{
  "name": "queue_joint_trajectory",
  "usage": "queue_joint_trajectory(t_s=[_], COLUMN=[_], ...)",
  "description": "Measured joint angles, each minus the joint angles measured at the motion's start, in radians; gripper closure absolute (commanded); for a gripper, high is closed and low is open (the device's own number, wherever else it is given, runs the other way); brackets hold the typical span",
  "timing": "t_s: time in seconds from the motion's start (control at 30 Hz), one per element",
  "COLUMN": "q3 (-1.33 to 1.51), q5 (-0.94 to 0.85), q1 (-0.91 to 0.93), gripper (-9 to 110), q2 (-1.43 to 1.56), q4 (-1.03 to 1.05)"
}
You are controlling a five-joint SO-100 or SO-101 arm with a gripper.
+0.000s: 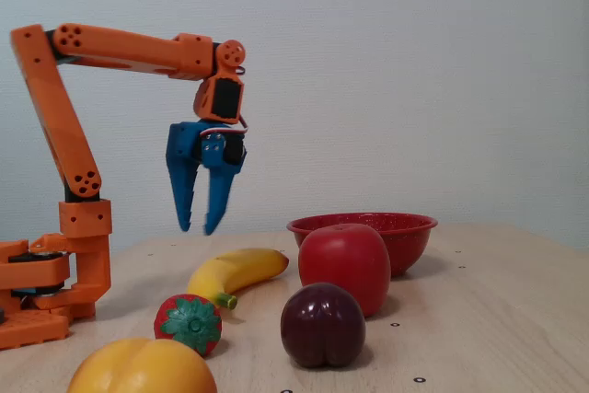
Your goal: Put the banana in the red bowl.
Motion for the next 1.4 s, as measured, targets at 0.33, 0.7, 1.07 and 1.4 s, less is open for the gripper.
queue_joint_trajectory(t_s=[0.33, 0.7, 1.07, 1.4], q3=[-0.028, 0.114, 0.129, 0.199], q5=[0.021, 0.031, 0.017, 0.017], q1=[0.049, 0.095, 0.135, 0.137], gripper=[63, 64, 65, 65], q2=[-0.002, -0.054, -0.138, -0.212], q4=[-0.002, -0.219, -0.387, -0.520])
